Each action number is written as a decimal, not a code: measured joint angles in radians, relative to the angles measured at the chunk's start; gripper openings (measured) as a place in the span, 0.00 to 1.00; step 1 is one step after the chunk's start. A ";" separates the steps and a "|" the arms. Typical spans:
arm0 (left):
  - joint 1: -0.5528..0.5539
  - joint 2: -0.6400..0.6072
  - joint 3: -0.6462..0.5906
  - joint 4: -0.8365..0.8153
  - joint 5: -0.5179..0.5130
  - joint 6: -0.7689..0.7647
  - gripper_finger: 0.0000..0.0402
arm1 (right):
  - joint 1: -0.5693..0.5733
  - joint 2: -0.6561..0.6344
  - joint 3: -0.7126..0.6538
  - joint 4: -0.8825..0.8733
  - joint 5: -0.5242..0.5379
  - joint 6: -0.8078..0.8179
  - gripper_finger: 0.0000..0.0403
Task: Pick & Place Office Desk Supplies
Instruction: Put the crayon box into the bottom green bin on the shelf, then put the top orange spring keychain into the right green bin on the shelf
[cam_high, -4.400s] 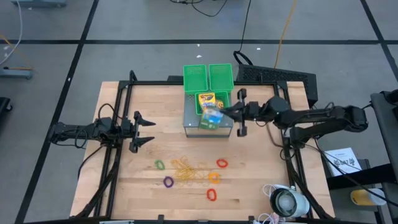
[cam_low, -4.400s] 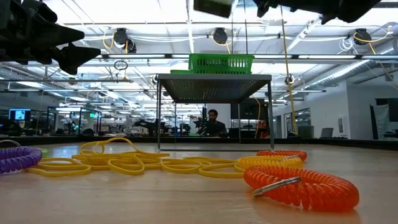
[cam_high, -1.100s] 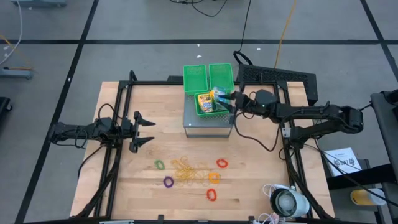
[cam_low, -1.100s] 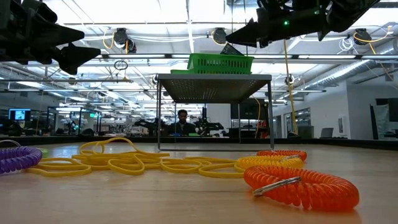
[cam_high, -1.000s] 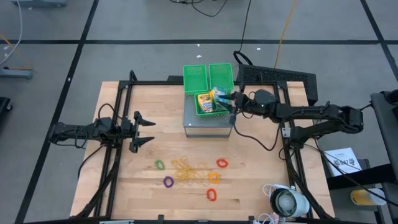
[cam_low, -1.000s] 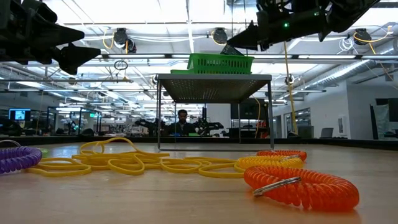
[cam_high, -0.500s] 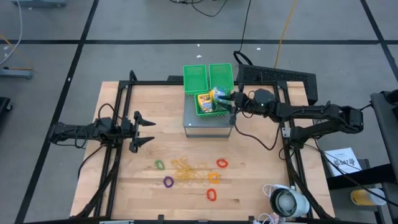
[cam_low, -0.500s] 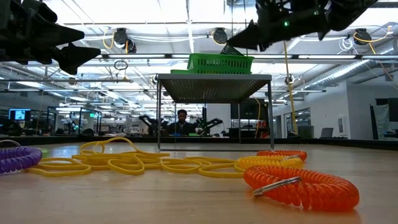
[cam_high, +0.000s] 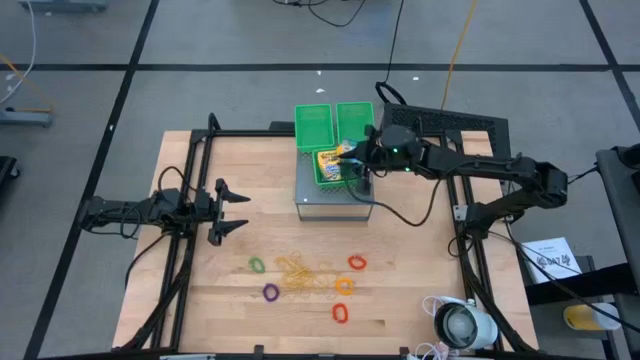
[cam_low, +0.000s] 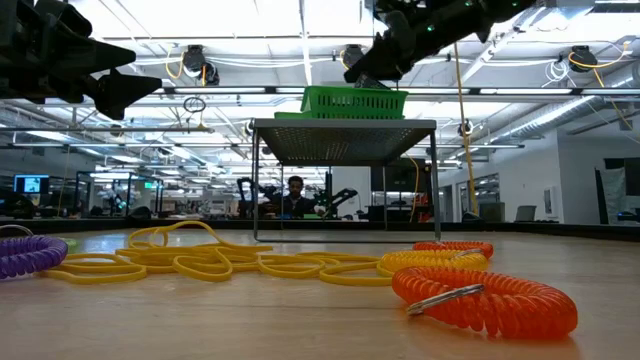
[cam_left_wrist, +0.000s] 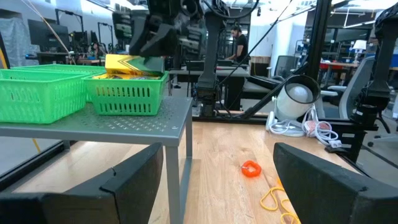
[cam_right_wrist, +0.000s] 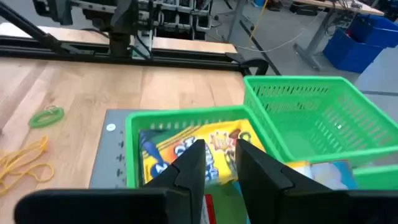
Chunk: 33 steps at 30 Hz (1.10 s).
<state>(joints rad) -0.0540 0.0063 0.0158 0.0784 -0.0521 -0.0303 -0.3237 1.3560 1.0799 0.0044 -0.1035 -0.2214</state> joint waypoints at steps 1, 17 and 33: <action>0.000 0.000 0.000 0.000 0.000 0.000 0.77 | 0.000 0.005 0.001 -0.003 0.000 0.000 0.19; 0.000 0.000 0.000 0.001 0.000 0.000 0.77 | 0.044 -0.120 -0.002 -0.014 0.002 -0.011 0.19; 0.000 0.000 0.000 0.001 0.000 0.000 0.77 | 0.351 -0.538 -0.286 -0.123 -0.007 0.211 0.14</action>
<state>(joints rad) -0.0540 0.0065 0.0158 0.0792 -0.0521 -0.0303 0.0271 0.8182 0.7936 -0.1189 -0.1107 -0.0100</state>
